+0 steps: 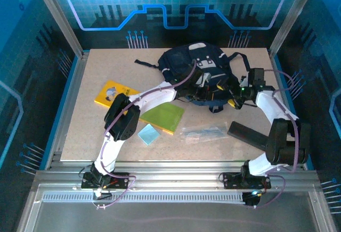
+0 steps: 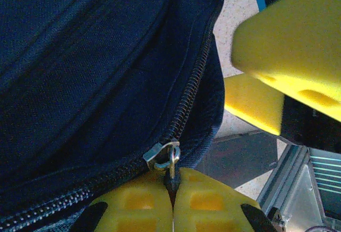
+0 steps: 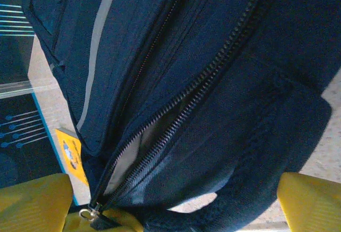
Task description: Pack the student bag
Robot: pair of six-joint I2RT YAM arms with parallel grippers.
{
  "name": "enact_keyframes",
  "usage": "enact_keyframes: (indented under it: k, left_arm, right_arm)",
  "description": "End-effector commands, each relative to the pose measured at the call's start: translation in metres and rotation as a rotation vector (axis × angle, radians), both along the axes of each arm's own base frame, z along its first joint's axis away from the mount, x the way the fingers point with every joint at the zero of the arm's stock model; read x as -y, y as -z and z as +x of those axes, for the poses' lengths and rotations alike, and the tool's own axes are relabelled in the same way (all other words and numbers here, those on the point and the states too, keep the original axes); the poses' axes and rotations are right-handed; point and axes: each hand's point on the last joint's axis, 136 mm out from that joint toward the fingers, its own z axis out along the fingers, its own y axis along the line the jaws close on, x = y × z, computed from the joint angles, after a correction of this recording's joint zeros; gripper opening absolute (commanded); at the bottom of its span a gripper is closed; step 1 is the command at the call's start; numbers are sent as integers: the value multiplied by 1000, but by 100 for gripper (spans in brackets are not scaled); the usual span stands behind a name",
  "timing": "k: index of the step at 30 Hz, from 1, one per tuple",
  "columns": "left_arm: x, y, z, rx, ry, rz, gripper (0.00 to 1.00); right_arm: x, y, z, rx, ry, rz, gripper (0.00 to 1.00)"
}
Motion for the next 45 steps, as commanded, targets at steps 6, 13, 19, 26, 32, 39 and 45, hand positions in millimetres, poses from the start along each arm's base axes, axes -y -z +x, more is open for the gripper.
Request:
enact_keyframes:
  k: [6,13,19,26,32,39,45]
  left_arm:
    - [-1,-35,-23,46,33,-76,0]
    - [-30,-10,-23,18,-5,10,0]
    - [-91,23,-3,7,-75,195,0]
    - [-164,38,8,-51,-165,296,0]
    - [-206,43,28,-63,-239,351,0]
    - [-259,40,89,23,-366,422,0]
    - [-292,40,121,36,-439,453,0]
  right_arm:
    - [-29,25,45,1,3,73,75]
    - [-24,51,43,-25,22,24,0]
    - [-17,46,38,8,17,-26,0]
    - [-6,32,38,35,-5,-94,0]
    - [-9,24,39,50,-52,-149,0]
    - [-14,22,32,53,-134,-228,0]
    - [-11,19,28,54,-148,-255,0]
